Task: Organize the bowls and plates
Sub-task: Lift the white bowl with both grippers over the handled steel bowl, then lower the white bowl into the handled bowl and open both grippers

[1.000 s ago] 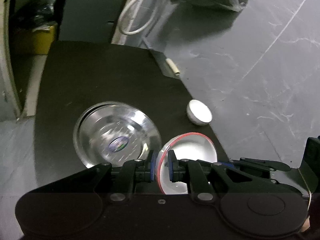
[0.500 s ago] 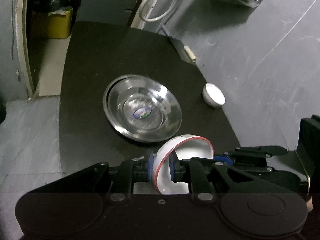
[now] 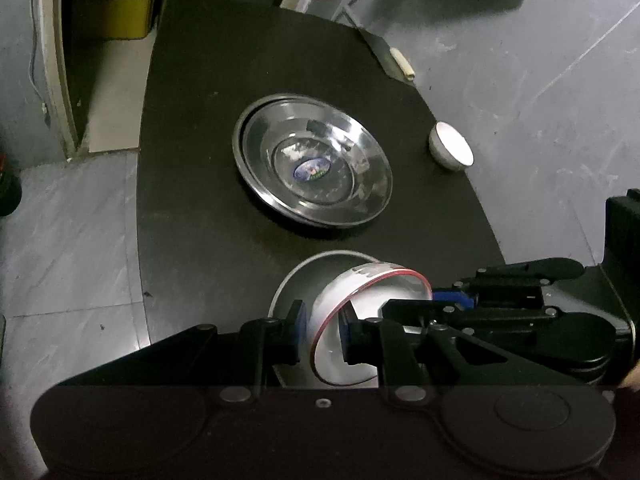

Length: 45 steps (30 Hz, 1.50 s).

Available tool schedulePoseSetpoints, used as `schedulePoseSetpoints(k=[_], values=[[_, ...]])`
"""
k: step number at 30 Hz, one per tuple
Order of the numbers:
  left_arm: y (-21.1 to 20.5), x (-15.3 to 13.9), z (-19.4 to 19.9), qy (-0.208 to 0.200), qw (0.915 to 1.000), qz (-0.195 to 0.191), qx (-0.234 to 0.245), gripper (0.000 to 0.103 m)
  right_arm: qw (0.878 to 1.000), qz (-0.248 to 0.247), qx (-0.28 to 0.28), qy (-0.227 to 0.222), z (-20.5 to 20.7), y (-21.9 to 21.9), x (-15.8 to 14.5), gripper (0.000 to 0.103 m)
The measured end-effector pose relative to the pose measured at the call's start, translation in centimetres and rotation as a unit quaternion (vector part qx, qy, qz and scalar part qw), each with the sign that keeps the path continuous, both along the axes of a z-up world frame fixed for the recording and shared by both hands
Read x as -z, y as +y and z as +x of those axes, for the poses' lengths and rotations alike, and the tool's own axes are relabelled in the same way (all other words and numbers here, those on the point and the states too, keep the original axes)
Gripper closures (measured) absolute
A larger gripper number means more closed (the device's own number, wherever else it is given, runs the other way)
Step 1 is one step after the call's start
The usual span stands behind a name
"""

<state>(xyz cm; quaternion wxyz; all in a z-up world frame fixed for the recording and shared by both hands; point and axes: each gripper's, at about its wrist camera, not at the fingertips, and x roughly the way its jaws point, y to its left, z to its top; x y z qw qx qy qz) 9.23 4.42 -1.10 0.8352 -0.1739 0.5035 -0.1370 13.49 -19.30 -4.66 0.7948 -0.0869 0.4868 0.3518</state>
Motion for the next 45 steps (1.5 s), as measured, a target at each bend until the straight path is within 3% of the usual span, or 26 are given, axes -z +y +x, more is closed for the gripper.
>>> schedulePoseSetpoints(k=[27,45], values=[[0.1,2.1,0.5,0.048,0.9987,-0.009,-0.015,0.085,0.998,-0.031,-0.011,0.062,0.9,0.3,2.6,0.093],[-0.2,2.1,0.6,0.046,0.9986,0.012,-0.022,0.085,0.998,-0.043,-0.022,0.04,0.7,0.9,2.5,0.092]])
